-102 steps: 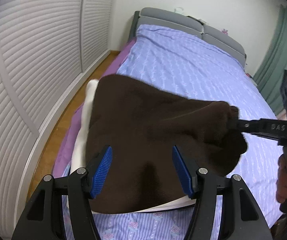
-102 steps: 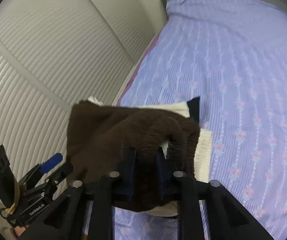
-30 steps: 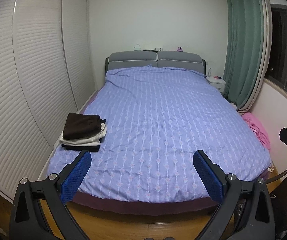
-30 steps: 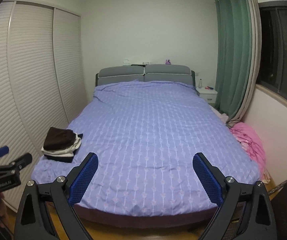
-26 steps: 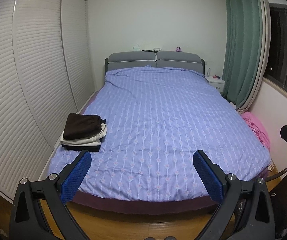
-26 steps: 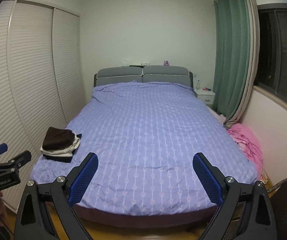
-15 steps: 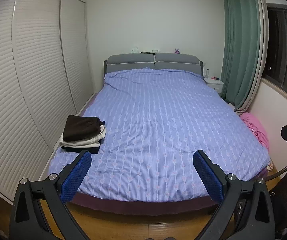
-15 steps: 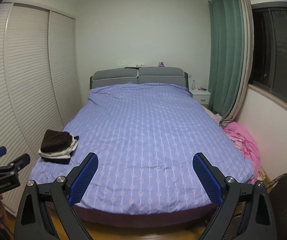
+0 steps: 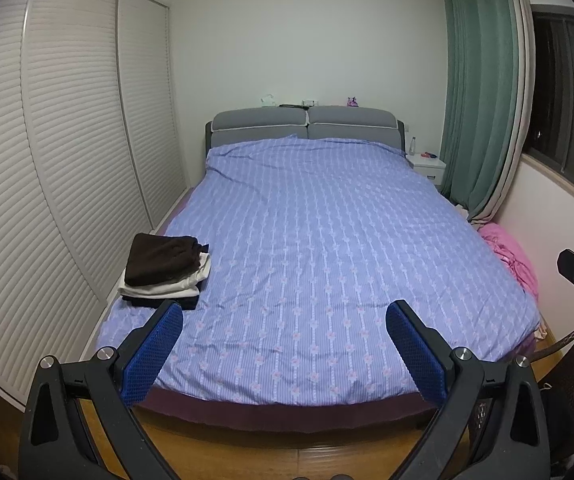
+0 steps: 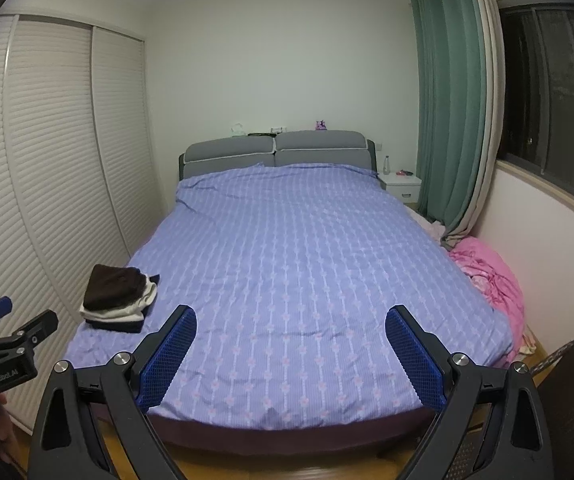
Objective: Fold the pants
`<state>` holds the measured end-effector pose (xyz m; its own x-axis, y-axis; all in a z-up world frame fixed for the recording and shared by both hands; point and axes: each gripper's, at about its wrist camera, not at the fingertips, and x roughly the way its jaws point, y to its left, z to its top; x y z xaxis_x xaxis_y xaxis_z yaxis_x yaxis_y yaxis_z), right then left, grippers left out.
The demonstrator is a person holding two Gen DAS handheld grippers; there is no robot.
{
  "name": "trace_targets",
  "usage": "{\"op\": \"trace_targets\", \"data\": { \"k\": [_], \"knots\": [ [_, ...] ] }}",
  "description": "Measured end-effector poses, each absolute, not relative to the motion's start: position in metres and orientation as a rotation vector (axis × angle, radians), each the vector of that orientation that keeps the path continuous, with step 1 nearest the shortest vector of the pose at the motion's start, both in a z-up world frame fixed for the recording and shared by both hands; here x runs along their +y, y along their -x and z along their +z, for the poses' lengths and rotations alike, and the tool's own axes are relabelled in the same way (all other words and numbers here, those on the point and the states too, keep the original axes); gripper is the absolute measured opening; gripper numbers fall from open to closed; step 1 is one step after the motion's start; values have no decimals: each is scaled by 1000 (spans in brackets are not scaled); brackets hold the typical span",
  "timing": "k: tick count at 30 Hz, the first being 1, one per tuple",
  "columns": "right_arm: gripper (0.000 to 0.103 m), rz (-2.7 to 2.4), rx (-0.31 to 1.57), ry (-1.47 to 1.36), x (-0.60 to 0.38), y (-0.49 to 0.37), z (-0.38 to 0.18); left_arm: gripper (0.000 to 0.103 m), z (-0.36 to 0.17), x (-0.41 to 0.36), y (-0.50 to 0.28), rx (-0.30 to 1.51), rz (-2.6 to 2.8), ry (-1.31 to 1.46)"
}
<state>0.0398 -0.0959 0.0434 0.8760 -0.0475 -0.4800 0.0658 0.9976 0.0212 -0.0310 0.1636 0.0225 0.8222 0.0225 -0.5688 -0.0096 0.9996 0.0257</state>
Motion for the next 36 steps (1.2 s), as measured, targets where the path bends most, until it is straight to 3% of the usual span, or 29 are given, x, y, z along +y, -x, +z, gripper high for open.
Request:
{"op": "trace_targets", "data": {
  "k": [36],
  "knots": [
    [96,-50,506,-46,-100,-49,48,103,26,159,24,608,-19,-37]
  ]
}}
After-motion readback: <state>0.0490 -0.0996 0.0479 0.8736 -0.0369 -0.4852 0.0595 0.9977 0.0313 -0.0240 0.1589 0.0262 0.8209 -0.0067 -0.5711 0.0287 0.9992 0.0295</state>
